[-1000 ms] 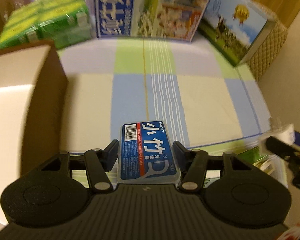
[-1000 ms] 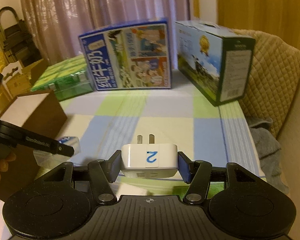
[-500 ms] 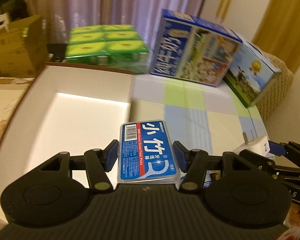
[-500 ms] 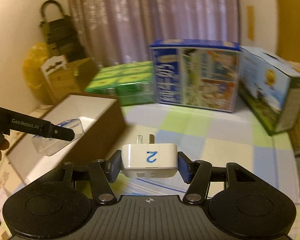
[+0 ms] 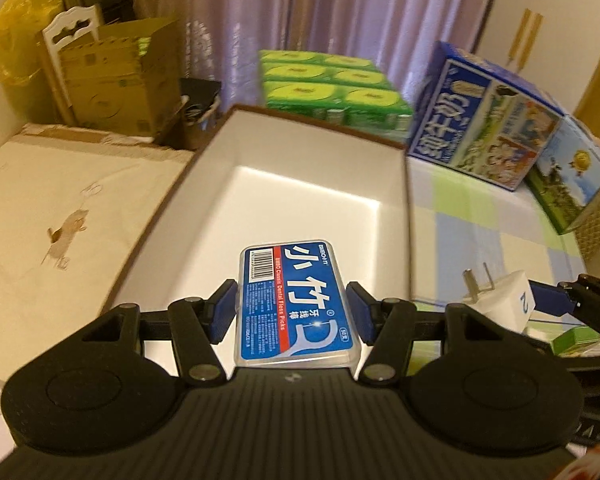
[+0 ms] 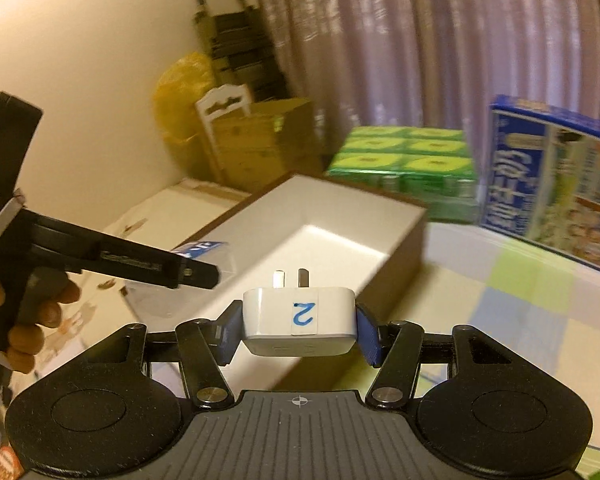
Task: Organize rigid objects
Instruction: 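Carry the floss pack and plug adapter over the brown box with both tools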
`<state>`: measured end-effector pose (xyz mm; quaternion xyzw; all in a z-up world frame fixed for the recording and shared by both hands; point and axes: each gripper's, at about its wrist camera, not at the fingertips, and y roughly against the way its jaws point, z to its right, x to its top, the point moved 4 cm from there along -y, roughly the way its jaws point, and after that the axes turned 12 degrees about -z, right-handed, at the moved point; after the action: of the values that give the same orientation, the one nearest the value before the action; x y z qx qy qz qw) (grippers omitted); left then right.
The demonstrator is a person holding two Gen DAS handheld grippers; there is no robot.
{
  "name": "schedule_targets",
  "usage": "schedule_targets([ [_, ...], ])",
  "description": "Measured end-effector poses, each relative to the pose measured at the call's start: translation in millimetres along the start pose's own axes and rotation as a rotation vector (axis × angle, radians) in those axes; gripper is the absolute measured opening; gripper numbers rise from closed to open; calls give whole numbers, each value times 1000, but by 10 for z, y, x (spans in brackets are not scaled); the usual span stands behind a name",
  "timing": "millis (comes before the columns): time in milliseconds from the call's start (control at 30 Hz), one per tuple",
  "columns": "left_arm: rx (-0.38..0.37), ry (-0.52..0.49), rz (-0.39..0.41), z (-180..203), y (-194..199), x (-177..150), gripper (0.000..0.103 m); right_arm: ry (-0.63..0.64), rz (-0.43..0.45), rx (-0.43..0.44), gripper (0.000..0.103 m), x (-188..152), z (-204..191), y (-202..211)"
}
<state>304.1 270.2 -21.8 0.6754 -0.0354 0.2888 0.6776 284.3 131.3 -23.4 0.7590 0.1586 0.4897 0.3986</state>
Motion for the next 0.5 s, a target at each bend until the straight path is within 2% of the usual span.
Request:
schedule_targets([
  [200,17,9,-37,-260,-179,-12,55,31,-75,16,55,23,-194,-393],
  [500,25,-13,-102,-388,-520,40,55,58,-153,-18,55,65,-217,-830],
])
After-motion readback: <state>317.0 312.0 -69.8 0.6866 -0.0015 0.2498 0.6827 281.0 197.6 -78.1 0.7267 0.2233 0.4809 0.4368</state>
